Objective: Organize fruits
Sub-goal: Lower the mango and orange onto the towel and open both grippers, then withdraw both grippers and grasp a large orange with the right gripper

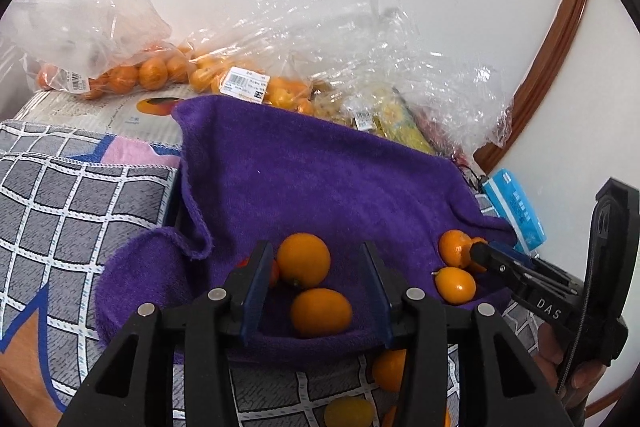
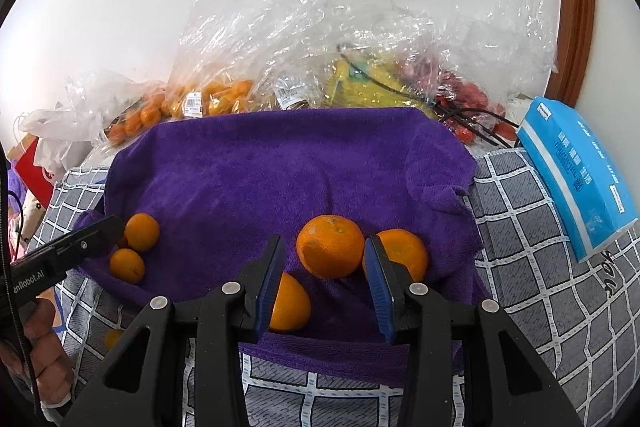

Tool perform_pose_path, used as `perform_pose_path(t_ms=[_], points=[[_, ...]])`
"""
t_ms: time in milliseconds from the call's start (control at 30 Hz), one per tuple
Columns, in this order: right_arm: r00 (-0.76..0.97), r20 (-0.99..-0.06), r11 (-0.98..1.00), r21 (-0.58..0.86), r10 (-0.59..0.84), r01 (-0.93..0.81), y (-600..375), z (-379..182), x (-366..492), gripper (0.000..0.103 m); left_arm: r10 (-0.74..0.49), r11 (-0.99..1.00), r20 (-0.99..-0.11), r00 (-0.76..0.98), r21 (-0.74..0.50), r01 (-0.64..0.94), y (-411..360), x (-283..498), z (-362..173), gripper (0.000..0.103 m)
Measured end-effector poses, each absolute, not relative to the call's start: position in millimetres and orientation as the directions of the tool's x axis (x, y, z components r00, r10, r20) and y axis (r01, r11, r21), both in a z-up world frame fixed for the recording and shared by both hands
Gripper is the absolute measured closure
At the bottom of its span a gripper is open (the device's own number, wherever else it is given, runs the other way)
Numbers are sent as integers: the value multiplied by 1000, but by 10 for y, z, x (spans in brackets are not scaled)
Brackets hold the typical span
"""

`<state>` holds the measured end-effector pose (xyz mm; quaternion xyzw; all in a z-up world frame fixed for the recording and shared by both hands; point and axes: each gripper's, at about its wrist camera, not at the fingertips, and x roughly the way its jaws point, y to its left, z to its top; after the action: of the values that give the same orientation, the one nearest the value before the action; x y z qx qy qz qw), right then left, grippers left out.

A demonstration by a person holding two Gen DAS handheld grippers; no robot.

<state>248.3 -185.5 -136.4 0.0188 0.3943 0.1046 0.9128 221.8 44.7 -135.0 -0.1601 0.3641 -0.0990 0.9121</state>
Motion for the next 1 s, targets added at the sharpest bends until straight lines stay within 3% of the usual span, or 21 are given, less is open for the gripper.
perform_pose_path(t_ms=[300, 500, 767, 1000], points=[[692, -694, 979, 116, 201, -168, -1833, -1298, 2395, 62, -277, 918, -618, 736, -396, 14, 608, 2191, -1288, 61], [717, -671, 979, 70, 188, -192, -1696, -1128, 2226, 61, -219, 939, -622, 752, -345, -12, 625, 2124, -1128, 61], [650, -700, 941, 98, 297, -325, -1340, -1126, 1779, 55, -192, 949, -664, 723, -314, -36, 740, 1806, -1105, 60], [570, -744, 907, 116, 349, -404, -963, -1374, 1485, 51, -234, 926, -688, 687, -372, -57, 1011, 1461, -1217, 60]])
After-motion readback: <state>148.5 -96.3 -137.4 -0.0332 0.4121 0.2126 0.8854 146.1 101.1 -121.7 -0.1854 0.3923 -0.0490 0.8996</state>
